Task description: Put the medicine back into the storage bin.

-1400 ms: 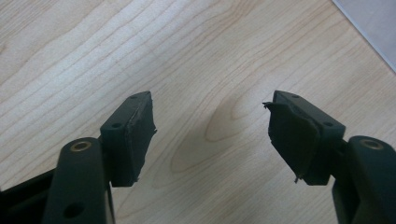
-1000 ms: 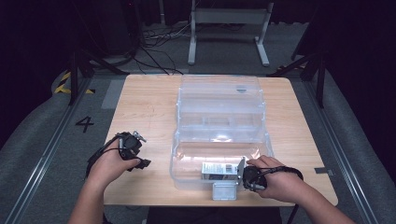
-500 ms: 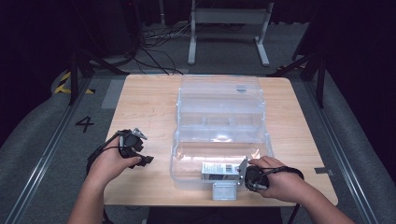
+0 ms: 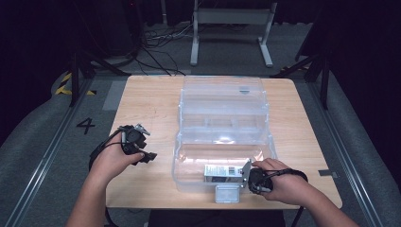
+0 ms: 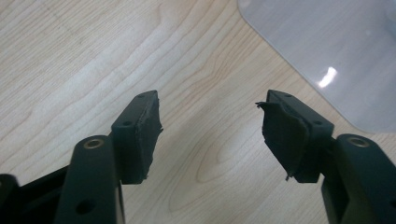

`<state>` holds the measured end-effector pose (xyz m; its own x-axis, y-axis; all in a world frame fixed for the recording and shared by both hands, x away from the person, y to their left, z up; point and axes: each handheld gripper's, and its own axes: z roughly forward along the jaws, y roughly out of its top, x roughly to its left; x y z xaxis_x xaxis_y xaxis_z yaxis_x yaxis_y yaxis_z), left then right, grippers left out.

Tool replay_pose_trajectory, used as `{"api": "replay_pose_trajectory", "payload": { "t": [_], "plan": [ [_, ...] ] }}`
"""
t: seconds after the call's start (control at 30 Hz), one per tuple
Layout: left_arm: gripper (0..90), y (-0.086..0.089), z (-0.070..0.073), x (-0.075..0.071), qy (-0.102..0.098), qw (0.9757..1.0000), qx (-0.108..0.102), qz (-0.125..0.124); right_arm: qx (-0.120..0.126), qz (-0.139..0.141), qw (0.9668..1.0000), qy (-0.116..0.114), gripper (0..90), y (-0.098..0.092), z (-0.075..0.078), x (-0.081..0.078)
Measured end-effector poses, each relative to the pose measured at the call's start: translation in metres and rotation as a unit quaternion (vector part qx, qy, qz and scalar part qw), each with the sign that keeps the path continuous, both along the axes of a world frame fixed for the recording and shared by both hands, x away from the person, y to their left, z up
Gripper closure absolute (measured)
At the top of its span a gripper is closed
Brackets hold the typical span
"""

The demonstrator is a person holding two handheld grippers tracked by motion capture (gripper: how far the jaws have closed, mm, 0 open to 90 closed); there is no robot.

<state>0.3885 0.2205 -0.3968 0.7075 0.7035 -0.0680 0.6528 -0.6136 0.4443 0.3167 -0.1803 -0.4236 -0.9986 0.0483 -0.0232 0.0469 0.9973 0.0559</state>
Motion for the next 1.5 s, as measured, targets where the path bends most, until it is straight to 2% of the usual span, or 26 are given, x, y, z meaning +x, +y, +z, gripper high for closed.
{"api": "replay_pose_trajectory", "payload": {
  "t": [0.1, 0.27, 0.3, 0.33, 0.4, 0.47, 0.67, 0.7, 0.8, 0.93, 0.97, 1.0, 1.17, 1.37, 1.47, 1.5],
  "plan": [
    [40.1, -0.002, 0.005, 0.003, -0.007, 0.9999, -0.013, -0.004, 0.005, 0.000, 1.0000, 0.004, 87.8, -0.001, 0.000, 0.001],
    [39.8, -0.008, 0.021, 0.007, -0.030, 0.9994, -0.004, -0.017, 0.005, 0.000, 1.0000, 0.006, 87.7, -0.002, 0.000, 0.001],
    [39.4, -0.009, 0.024, 0.008, -0.033, 0.9992, -0.008, -0.022, 0.008, -0.005, 0.9999, 0.008, 87.7, -0.002, 0.000, 0.001],
    [39.6, -0.010, 0.028, 0.009, -0.047, 0.9983, -0.008, -0.033, 0.008, -0.004, 0.9999, 0.008, 87.7, -0.002, 0.000, 0.001],
    [40.2, -0.013, 0.032, 0.009, -0.056, 0.9971, -0.024, -0.045, 0.008, -0.005, 0.9999, 0.008, 87.6, -0.002, -0.001, 0.001],
    [41.2, -0.015, 0.038, 0.010, -0.056, 0.9965, -0.036, -0.050, 0.011, -0.001, 0.9999, 0.008, 87.7, -0.002, -0.001, 0.001],
    [44.0, -0.024, 0.061, 0.015, -0.071, 0.9951, -0.031, -0.061, 0.006, -0.001, 1.0000, 0.006, 87.7, -0.001, -0.001, 0.001],
    [44.5, -0.028, 0.066, 0.017, -0.077, 0.9942, -0.027, -0.070, 0.009, -0.002, 0.9999, 0.008, 87.6, -0.001, -0.002, 0.001],
    [45.3, -0.033, 0.072, 0.020, -0.081, 0.9936, -0.019, -0.076, 0.008, -0.003, 0.9999, 0.009, 87.6, -0.002, -0.002, 0.001],
    [43.4, -0.041, 0.084, 0.026, -0.086, 0.9923, -0.034, -0.082, 0.008, -0.002, 0.9999, 0.008, 87.5, -0.002, -0.002, 0.002],
    [43.3, -0.044, 0.088, 0.028, -0.086, 0.9917, -0.046, -0.083, 0.009, -0.001, 0.9999, 0.007, 87.6, -0.002, -0.002, 0.002],
    [42.9, -0.046, 0.090, 0.029, -0.086, 0.9916, -0.048, -0.084, 0.009, -0.003, 0.9999, 0.008, 87.5, -0.002, -0.002, 0.002],
    [41.8, -0.060, 0.101, 0.035, -0.088, 0.9899, -0.033, -0.107, 0.012, -0.005, 0.9999, 0.009, 87.5, -0.003, -0.003, 0.001],
    [41.7, -0.081, 0.110, 0.042, -0.089, 0.9872, -0.029, -0.129, 0.012, -0.003, 0.9998, 0.016, 87.4, -0.003, -0.003, 0.003],
    [40.6, -0.094, 0.115, 0.047, -0.095, 0.9845, -0.032, -0.144, 0.013, -0.003, 0.9998, 0.015, 87.4, -0.003, -0.003, 0.003],
    [40.4, -0.098, 0.117, 0.049, -0.094, 0.9839, -0.026, -0.149, 0.013, -0.003, 0.9998, 0.015, 87.4, -0.003, -0.003, 0.003]
  ]
}}
